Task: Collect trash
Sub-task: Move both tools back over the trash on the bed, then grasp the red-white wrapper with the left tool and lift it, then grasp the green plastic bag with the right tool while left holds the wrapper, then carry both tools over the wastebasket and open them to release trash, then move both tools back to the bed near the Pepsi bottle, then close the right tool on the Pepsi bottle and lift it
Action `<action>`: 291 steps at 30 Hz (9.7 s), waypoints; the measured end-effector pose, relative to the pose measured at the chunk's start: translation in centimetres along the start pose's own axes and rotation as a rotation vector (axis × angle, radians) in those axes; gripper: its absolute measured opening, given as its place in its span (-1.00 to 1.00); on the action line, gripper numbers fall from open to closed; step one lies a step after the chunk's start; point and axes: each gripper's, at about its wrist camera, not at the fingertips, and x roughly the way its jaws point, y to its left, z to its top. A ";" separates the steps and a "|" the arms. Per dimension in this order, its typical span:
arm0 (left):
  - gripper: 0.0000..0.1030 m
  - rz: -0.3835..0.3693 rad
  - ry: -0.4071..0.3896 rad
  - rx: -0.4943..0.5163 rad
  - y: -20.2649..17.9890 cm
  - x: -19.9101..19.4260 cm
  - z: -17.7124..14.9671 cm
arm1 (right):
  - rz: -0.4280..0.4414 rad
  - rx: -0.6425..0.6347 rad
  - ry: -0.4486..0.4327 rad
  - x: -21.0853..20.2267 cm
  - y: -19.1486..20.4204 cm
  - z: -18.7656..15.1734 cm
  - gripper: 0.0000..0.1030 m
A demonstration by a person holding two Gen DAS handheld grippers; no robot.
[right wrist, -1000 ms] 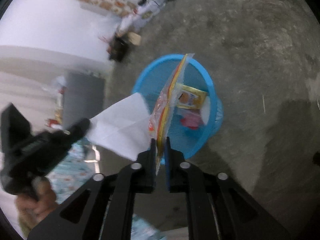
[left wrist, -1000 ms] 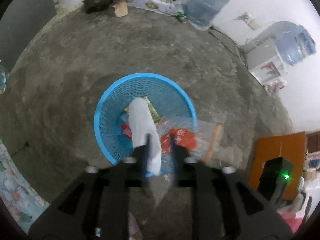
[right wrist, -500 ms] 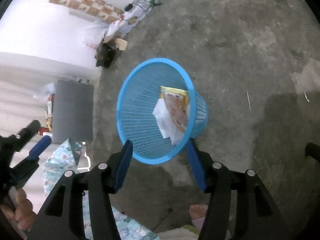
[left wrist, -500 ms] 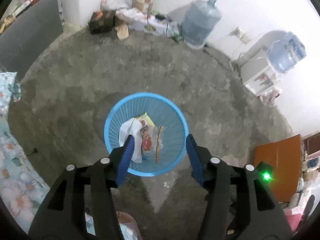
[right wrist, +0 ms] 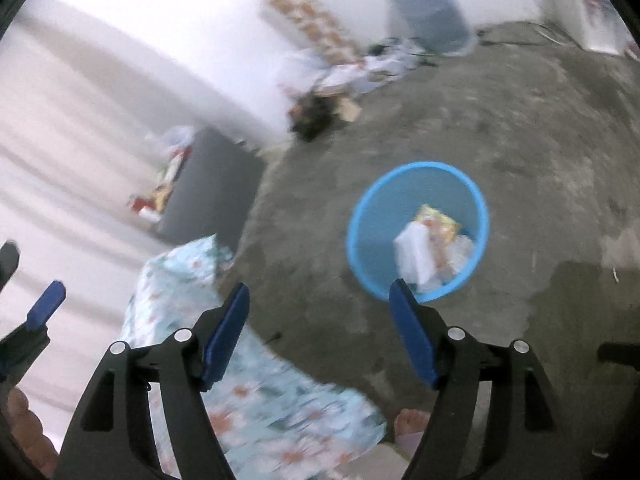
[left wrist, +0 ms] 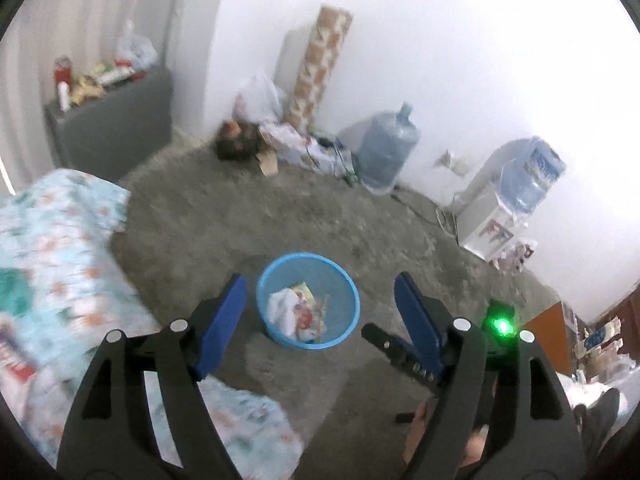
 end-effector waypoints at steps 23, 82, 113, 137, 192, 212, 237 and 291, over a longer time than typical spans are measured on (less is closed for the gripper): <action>0.57 0.407 -0.379 -0.269 17.1 -30.8 -12.3 | 0.280 -0.285 0.303 -1.4 16.5 -8.7 0.37; -0.39 0.384 -0.262 -0.371 31.8 -25.0 -12.5 | 0.276 -0.279 0.557 7.3 19.7 -15.1 0.37; -0.74 0.610 -0.572 -0.290 29.0 -33.5 -14.2 | 0.432 -0.040 0.693 22.4 29.3 -11.3 0.20; -0.74 0.568 -0.568 -0.331 30.6 -33.2 -14.9 | 0.590 0.109 0.738 25.2 30.1 -12.0 -0.43; -0.74 0.151 -0.200 0.074 5.6 -4.1 -0.8 | 0.601 0.421 0.056 1.0 -2.3 -0.4 -0.43; -0.62 0.165 0.354 0.407 -0.8 33.5 -2.4 | 0.072 0.449 0.018 14.4 -15.5 8.8 -0.41; 0.35 0.021 0.308 0.052 -0.8 24.5 1.7 | -0.021 0.400 -0.080 6.9 -14.1 5.8 0.22; 0.58 0.512 -0.242 -0.544 29.4 -27.7 -27.3 | 0.519 0.116 0.923 20.5 31.6 -23.1 0.41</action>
